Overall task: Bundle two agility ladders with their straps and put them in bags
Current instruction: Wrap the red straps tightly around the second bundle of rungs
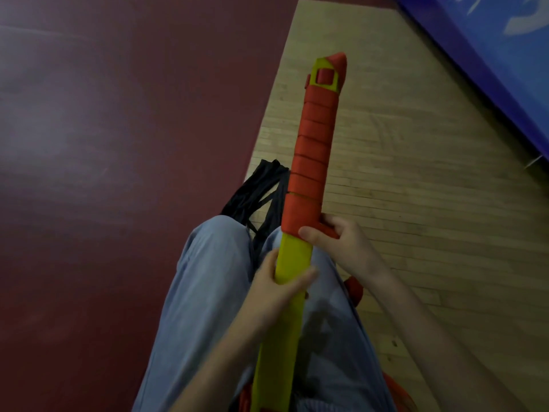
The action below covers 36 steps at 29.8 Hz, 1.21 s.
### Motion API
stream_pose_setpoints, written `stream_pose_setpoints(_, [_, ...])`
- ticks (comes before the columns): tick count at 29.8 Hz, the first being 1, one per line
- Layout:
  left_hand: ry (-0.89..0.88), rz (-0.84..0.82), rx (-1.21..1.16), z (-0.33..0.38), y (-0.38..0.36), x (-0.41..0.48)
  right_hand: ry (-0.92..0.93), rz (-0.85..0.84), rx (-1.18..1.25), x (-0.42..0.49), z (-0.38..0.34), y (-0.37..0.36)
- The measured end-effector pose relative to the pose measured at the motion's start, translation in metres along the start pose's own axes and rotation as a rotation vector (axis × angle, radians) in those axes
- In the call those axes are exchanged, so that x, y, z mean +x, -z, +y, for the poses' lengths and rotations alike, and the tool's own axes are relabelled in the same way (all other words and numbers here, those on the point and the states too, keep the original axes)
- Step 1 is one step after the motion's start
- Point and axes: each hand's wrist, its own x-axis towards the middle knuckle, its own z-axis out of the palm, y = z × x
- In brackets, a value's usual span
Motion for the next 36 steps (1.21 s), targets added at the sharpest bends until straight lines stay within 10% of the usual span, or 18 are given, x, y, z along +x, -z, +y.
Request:
stream_pose_setpoints(7, [0.084, -0.051, -0.030, 0.025, 0.000, 0.005, 0.030, -0.094, 0.029, 0.002, -0.008, 0.003])
stream_pose_setpoints(15, [0.121, -0.746, -0.717, 0.012, 0.002, 0.018, -0.062, -0.356, 0.312, 0.011, -0.005, 0.000])
stream_pose_setpoints(26, [0.114, -0.211, -0.116, 0.027, 0.001, 0.012, -0.013, -0.143, -0.021, 0.008, -0.011, -0.001])
stream_pose_setpoints(36, [0.200, -0.708, -0.495, 0.036, 0.007, 0.018, -0.062, -0.205, 0.208, 0.000, -0.024, 0.011])
